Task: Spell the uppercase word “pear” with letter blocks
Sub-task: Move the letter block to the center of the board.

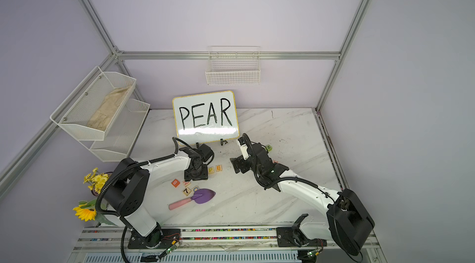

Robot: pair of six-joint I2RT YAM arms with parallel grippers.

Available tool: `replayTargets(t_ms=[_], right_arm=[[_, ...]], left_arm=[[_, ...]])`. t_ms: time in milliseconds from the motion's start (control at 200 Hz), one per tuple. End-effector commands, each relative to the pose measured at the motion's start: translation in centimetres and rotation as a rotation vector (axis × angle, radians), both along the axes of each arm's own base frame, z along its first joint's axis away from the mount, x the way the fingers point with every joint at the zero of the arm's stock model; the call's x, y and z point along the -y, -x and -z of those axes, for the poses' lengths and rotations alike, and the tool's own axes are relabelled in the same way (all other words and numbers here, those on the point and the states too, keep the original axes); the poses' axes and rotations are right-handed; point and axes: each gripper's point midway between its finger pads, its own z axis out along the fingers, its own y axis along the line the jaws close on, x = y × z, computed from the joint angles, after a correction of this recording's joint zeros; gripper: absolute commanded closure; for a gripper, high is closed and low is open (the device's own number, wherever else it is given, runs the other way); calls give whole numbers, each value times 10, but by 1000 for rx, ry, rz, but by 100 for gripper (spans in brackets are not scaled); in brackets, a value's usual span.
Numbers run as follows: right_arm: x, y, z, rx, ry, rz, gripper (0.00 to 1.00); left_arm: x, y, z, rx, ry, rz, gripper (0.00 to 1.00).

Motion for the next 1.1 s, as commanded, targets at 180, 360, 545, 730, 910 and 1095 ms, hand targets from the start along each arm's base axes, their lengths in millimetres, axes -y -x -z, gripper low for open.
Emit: replayTargets(t_ms=[180,360,545,730,910,1095], right_arm=[[-35,15,-5,2,-17,-148,4],[-36,14,-4,6,-13,-140,4],[-35,10,-3,12,-2,-126,4],[-36,8,-2,10,1,-120,4],[-35,6,-3,19,6,-108,4],[-28,-5,-13,35,-1,-25,4]], left_arm=[[-29,-5,10,8,-55,-73,35],[-38,7,17,-21,-57,-93,35],[-45,14,12,-10,-74,-82,35],[-55,16,5,-2,-121,-74,36],[-58,16,4,-2,-140,-71,36],[-48,1,-15,49,-103,-54,36]])
